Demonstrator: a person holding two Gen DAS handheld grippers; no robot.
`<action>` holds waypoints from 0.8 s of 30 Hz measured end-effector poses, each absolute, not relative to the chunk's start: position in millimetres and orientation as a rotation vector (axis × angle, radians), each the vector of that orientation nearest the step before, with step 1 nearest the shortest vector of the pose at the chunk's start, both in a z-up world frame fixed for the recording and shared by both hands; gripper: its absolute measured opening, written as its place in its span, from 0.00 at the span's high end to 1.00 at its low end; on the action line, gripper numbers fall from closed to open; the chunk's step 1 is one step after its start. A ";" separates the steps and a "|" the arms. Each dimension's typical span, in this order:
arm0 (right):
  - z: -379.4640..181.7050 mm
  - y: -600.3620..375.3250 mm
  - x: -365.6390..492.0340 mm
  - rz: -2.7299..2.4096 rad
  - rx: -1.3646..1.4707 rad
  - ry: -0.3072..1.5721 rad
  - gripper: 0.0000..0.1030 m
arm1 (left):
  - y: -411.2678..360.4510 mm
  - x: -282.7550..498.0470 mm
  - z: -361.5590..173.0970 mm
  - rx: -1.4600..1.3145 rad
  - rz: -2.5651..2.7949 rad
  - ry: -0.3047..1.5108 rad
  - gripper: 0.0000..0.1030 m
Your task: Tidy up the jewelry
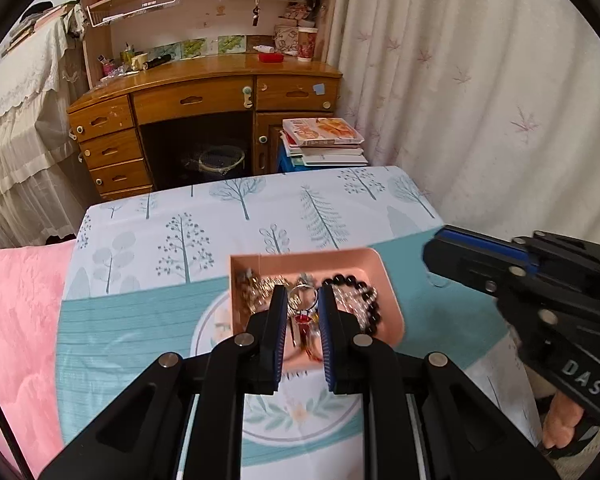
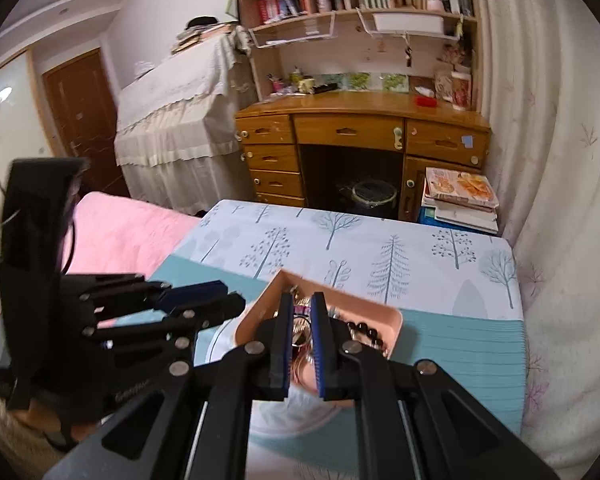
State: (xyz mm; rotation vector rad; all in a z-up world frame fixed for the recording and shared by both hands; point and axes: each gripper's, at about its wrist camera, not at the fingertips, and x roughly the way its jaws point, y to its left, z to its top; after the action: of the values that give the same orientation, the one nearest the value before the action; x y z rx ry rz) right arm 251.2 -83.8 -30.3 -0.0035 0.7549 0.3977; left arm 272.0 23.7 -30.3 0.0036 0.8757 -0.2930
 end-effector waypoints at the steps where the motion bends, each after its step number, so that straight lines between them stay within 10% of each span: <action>1: -31.7 -84.4 256.5 0.385 0.004 0.761 0.91 | 23.3 276.8 -30.3 0.003 -0.286 0.879 0.82; 6: -46.8 -95.5 285.6 0.299 0.045 0.814 0.83 | 22.1 292.1 -31.7 0.020 -0.232 0.859 0.19; 12: -53.0 -104.0 277.1 0.288 0.062 0.811 0.76 | 21.8 292.3 -36.7 0.054 -0.215 0.870 0.01; 24: -52.4 -108.3 233.4 0.279 0.045 0.781 0.61 | 38.5 261.2 -30.7 0.013 -0.116 0.877 0.01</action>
State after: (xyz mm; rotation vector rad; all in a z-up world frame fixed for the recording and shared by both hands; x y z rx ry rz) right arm 233.4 -108.3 -52.4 0.0455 0.7813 0.2792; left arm 261.2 38.5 -30.7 0.0130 0.8773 -0.1160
